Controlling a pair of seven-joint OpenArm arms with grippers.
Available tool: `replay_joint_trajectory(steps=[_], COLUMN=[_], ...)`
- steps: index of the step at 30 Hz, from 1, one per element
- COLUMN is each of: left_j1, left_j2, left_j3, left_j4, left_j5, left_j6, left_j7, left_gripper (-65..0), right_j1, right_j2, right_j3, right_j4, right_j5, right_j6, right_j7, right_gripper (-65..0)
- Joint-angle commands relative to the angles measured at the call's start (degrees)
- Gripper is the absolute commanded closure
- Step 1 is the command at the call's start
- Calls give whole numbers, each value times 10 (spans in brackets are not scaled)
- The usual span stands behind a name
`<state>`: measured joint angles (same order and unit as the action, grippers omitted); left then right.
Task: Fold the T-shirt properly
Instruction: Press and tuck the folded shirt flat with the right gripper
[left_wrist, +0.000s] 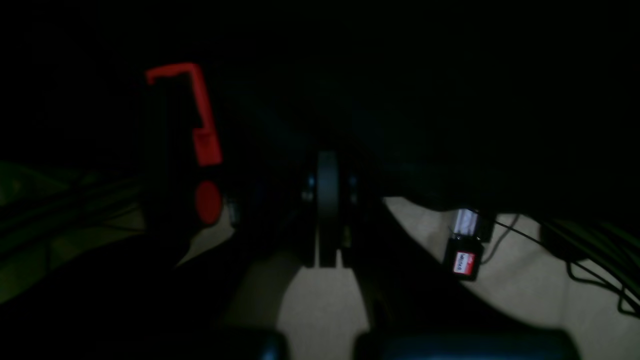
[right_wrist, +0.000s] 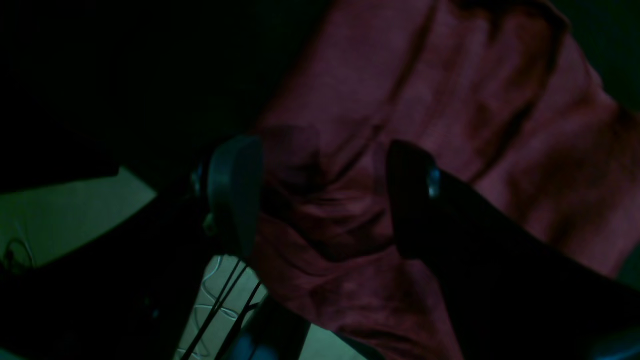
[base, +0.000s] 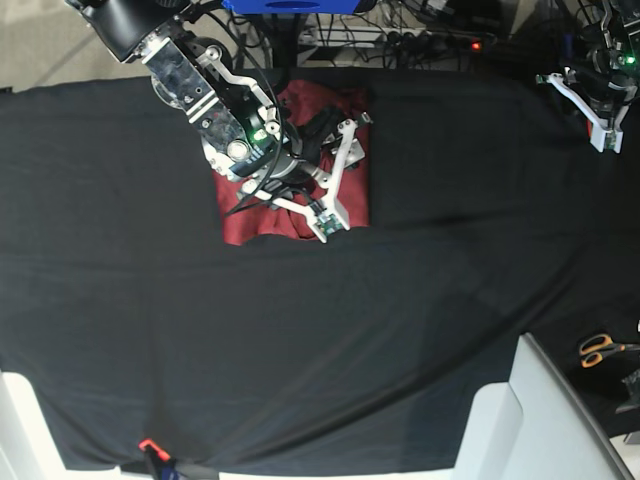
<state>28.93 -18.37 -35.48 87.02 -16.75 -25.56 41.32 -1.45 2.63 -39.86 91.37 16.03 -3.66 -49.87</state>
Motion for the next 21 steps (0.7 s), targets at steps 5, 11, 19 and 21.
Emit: replay_joint_trajectory(steps=[5,11,19,21], left_j1=[0,-2,-3,-3], left_j2=[-8,-8,-8,-8], left_j3=[3,3,3,3], left_j4=[7,7,7,7], left_j5=[-5,-5,-5,-5], left_j6=[-2,-2,-2,-2], left_j7=[-7,-7,-7,-7], left_gripper=[0,0,0,0], right_j1=[15,13,11,10], right_j2=[-2,-1,-3,-4], right_j3=[2,32,34,34], right_j4=[9,-4,-39,-39], right_j5=[1,0,2,2], right_j6=[1,1,1,1], right_j7=[11,22,39,38], right_gripper=[-371,-369,-369,-369])
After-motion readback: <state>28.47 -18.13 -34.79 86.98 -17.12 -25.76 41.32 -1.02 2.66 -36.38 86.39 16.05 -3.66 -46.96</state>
